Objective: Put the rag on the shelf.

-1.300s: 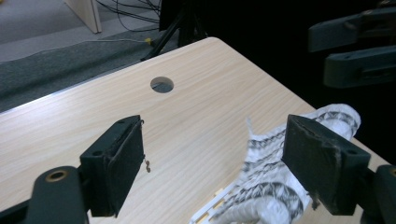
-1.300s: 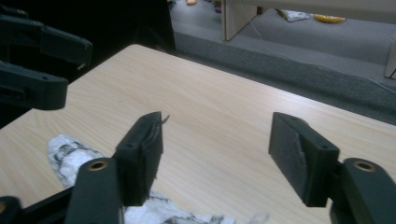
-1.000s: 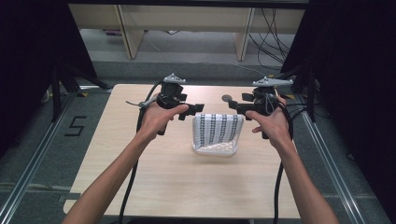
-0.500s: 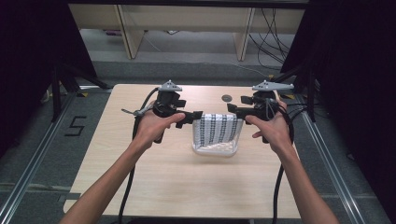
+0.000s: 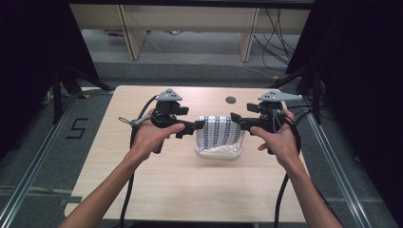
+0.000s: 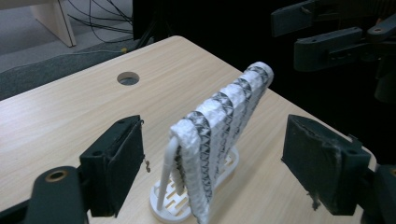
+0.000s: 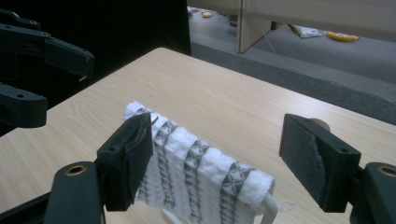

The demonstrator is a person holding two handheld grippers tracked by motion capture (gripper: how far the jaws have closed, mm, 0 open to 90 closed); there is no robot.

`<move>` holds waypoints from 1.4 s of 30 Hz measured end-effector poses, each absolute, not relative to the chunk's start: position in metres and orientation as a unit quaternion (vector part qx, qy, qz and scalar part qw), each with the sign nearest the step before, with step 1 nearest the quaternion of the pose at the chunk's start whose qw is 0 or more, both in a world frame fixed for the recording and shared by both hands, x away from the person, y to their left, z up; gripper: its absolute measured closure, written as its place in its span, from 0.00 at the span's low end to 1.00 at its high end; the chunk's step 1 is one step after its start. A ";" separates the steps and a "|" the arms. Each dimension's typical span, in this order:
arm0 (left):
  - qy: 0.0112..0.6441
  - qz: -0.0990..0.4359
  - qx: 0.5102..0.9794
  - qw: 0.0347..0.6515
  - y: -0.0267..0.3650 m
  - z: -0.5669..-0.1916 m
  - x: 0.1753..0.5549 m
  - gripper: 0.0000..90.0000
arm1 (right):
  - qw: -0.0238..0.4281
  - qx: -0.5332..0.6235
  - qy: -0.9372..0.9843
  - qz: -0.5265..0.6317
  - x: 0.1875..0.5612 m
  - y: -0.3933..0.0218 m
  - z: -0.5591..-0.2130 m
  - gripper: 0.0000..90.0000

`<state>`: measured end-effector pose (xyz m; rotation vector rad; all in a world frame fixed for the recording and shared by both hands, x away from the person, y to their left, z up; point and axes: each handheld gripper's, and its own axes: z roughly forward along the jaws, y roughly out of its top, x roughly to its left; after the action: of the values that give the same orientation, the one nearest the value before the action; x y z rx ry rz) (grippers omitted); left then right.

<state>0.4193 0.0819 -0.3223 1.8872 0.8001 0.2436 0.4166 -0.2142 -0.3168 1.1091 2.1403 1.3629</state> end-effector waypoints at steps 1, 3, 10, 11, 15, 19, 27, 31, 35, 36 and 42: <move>0.331 0.101 0.785 0.513 0.082 -0.323 0.417 0.22 | 0.186 0.396 0.758 0.484 0.414 -0.213 -0.317 0.30; 0.323 0.098 0.789 0.513 0.082 -0.323 0.413 0.22 | 0.192 0.388 0.761 0.483 0.410 -0.213 -0.318 0.29; 0.310 0.099 0.792 0.516 0.083 -0.323 0.399 0.22 | 0.186 0.389 0.758 0.489 0.399 -0.211 -0.320 0.29; 0.310 0.101 0.792 0.517 0.084 -0.324 0.395 0.22 | 0.191 0.384 0.755 0.495 0.397 -0.211 -0.321 0.29; 0.310 0.100 0.790 0.520 0.087 -0.327 0.388 0.22 | 0.191 0.379 0.758 0.495 0.391 -0.211 -0.321 0.28; 0.310 0.102 0.790 0.519 0.093 -0.330 0.383 0.22 | 0.189 0.376 0.758 0.499 0.386 -0.211 -0.323 0.28; 0.314 0.098 0.781 0.532 0.103 -0.338 0.375 0.22 | 0.186 0.378 0.758 0.498 0.379 -0.209 -0.330 0.27; 0.314 0.104 0.783 0.526 0.108 -0.342 0.370 0.22 | 0.188 0.372 0.760 0.500 0.378 -0.208 -0.330 0.27; 0.315 0.104 0.781 0.529 0.111 -0.346 0.366 0.22 | 0.185 0.373 0.759 0.501 0.372 -0.205 -0.332 0.27; 0.315 0.103 0.781 0.529 0.112 -0.347 0.366 0.22 | 0.183 0.365 0.761 0.504 0.372 -0.205 -0.332 0.27; 0.319 0.102 0.781 0.527 0.116 -0.355 0.362 0.22 | 0.178 0.360 0.766 0.502 0.364 -0.202 -0.340 0.27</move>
<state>0.3620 0.1163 -0.3550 1.8679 0.7616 0.2448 0.3639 -0.2024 -0.3400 1.0189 2.1662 1.4191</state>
